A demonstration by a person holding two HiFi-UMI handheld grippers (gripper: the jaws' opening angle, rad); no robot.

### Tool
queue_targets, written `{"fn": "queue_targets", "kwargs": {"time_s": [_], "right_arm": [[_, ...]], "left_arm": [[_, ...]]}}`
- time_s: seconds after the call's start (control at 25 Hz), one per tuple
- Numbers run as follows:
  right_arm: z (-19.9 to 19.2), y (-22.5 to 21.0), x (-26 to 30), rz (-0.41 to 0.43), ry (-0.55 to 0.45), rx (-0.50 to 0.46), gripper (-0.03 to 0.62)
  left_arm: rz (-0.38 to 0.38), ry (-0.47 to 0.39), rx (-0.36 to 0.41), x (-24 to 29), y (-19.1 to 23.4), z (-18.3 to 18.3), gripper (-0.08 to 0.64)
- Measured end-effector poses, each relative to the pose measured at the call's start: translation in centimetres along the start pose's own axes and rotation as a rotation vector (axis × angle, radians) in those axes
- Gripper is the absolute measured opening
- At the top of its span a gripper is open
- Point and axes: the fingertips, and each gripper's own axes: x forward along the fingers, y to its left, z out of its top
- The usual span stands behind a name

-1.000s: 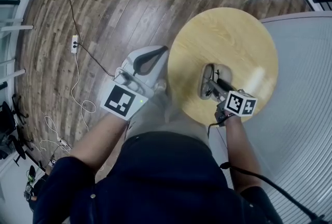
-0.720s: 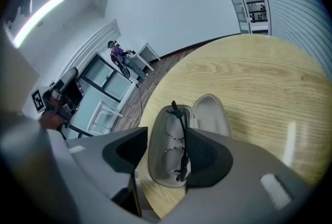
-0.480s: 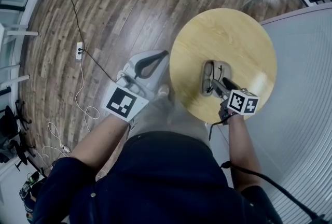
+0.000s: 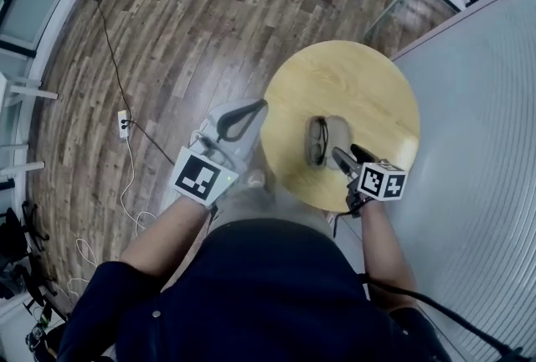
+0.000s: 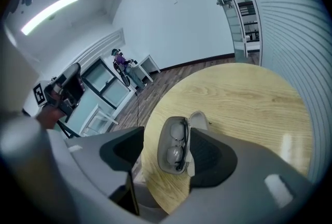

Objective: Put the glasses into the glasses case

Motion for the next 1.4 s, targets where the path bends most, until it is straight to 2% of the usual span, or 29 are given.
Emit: {"fn": "queue_targets", "kwargs": {"time_s": [0.12,0.28,0.36,0.52,0.72,0.84,1.0,1.16,1.32,1.4], "right_arm": [[0.7,-0.3,-1.9,-0.014,-0.045,0.012,0.290],[1.8,-0.3,-4.5,-0.028,-0.097,0.008,0.288],[2.4,0.0,-5.8,-0.019,-0.161,-0.010,0.287],[3.8,1.5,-9.3,0.032,-0.319,-0.083,0.265],[5.1,2.5,-13.8,0.041,-0.484,-0.156,0.257],[6.3,2.9,-16.9,0.029,-0.632,-0.152,0.209],[6.9,3.2,-20.6,-0.106,-0.751,-0.244,0.126],[7.4,3.2,-23.1,-0.151,-0.805,-0.254,0.023],[7.4,3.1,-23.5,-0.113,-0.830,-0.192,0.009],[6.9,3.3,-23.2,-0.099,-0.818,-0.196,0.009]], "left_arm": [[-0.008,-0.019,0.022,0.2,0.2,1.6,0.005],[-0.046,-0.053,0.096,0.8,-0.2,4.2,0.005],[-0.069,-0.072,0.123,1.1,-1.0,4.8,0.005],[-0.091,-0.074,0.129,2.3,-2.6,5.4,0.005],[-0.125,-0.103,0.138,3.5,-4.4,7.5,0.005],[-0.148,-0.127,0.163,4.0,-5.4,8.8,0.005],[-0.134,-0.143,0.153,3.6,-5.2,9.6,0.005],[-0.117,-0.158,0.149,3.1,-5.4,10.1,0.005],[-0.106,-0.128,0.136,2.4,-5.8,9.4,0.005],[-0.097,-0.101,0.135,1.9,-5.8,8.9,0.005]]}}
